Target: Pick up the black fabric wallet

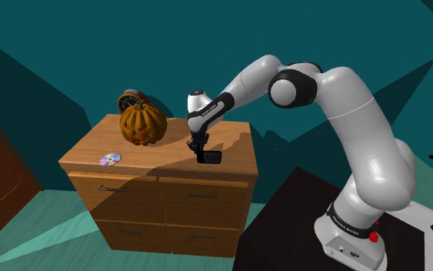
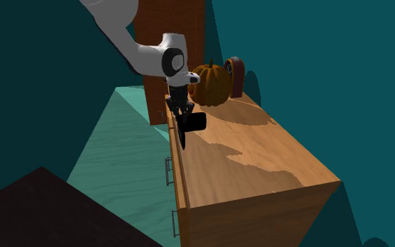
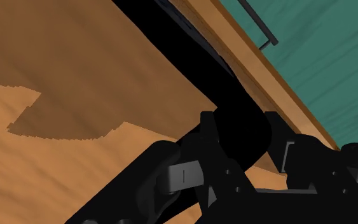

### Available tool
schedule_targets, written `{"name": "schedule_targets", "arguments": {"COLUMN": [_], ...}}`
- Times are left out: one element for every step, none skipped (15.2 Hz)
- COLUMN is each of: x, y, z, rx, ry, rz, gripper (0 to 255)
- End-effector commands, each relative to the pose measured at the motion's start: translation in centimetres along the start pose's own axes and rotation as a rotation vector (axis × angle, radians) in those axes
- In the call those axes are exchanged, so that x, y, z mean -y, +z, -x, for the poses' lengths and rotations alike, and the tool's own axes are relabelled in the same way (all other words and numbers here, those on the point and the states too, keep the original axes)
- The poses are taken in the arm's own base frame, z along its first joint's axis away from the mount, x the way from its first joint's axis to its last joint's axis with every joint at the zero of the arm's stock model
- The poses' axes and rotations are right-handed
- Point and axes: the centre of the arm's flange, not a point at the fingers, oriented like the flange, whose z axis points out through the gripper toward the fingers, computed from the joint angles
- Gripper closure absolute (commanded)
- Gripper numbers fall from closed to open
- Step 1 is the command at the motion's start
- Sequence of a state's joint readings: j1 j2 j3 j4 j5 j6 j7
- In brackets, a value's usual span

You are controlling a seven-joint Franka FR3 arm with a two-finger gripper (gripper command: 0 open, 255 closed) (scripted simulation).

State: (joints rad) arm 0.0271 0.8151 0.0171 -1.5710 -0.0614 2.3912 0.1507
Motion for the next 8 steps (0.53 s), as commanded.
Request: {"name": "schedule_targets", "arguments": {"x": [0.0,0.0,0.0,0.0,0.0,0.0,0.0,0.0], "y": [-1.1,-1.6,-2.1,-2.7,-3.2,-3.7,-3.8,-3.8], "z": [0.0,0.0,0.0,0.0,0.0,0.0,0.0,0.0], "rx": [0.000,0.000,0.000,0.000,0.000,0.000,0.000,0.000], "ry": [0.000,0.000,0.000,0.000,0.000,0.000,0.000,0.000], "rz": [0.000,0.000,0.000,0.000,0.000,0.000,0.000,0.000], "gripper": [255,255,255,255,255,255,255,255]}}
